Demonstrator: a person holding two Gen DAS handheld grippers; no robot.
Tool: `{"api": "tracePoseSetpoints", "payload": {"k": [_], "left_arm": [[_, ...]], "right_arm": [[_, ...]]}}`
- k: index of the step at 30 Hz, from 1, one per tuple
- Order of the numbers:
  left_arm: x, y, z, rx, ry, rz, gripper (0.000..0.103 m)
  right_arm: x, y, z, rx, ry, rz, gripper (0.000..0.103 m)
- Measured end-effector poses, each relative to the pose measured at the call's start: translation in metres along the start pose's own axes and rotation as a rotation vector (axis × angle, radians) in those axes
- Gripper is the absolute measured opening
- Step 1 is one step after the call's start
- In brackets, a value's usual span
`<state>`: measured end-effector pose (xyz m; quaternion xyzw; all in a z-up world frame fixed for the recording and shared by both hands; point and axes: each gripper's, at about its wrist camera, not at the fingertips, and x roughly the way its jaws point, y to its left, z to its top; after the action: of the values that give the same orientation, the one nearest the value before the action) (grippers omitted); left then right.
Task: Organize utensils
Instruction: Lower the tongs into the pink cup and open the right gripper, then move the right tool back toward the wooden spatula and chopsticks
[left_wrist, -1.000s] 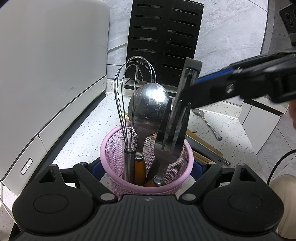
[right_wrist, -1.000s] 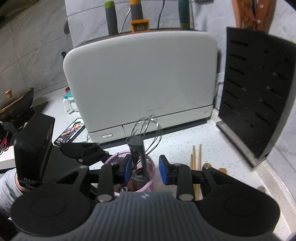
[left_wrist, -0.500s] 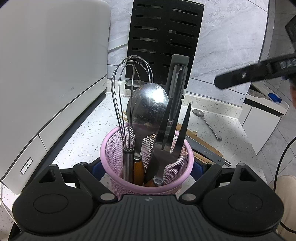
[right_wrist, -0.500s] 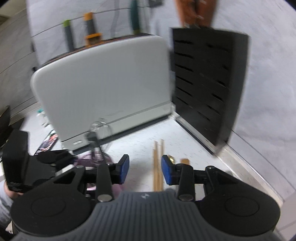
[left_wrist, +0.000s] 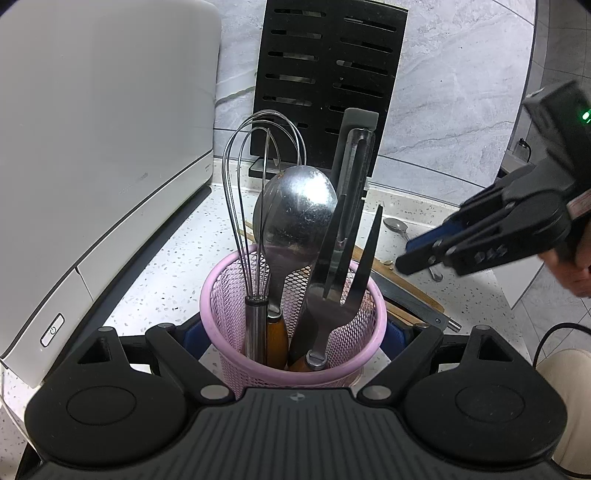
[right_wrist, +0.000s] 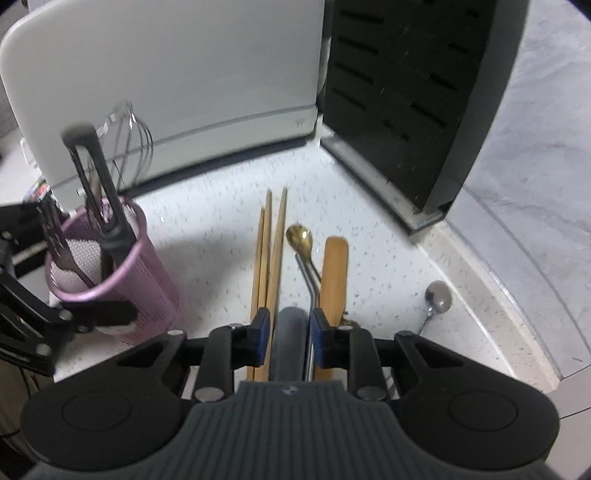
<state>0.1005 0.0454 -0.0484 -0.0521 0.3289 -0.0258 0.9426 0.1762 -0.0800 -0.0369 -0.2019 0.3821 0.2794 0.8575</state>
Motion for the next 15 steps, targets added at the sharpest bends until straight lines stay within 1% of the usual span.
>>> {"api": "tracePoseSetpoints", "payload": {"k": [6,15], "left_arm": [[0.0,0.0,0.0,-0.001,-0.001,0.0,0.102],[0.001,0.0,0.0,-0.003,-0.001,-0.001,0.102]], "right_arm": [[0.022,0.002,-0.005,0.0,0.049,-0.014,0.019],[0.038,0.002,-0.006,0.014,0.097,-0.027,0.019]]}}
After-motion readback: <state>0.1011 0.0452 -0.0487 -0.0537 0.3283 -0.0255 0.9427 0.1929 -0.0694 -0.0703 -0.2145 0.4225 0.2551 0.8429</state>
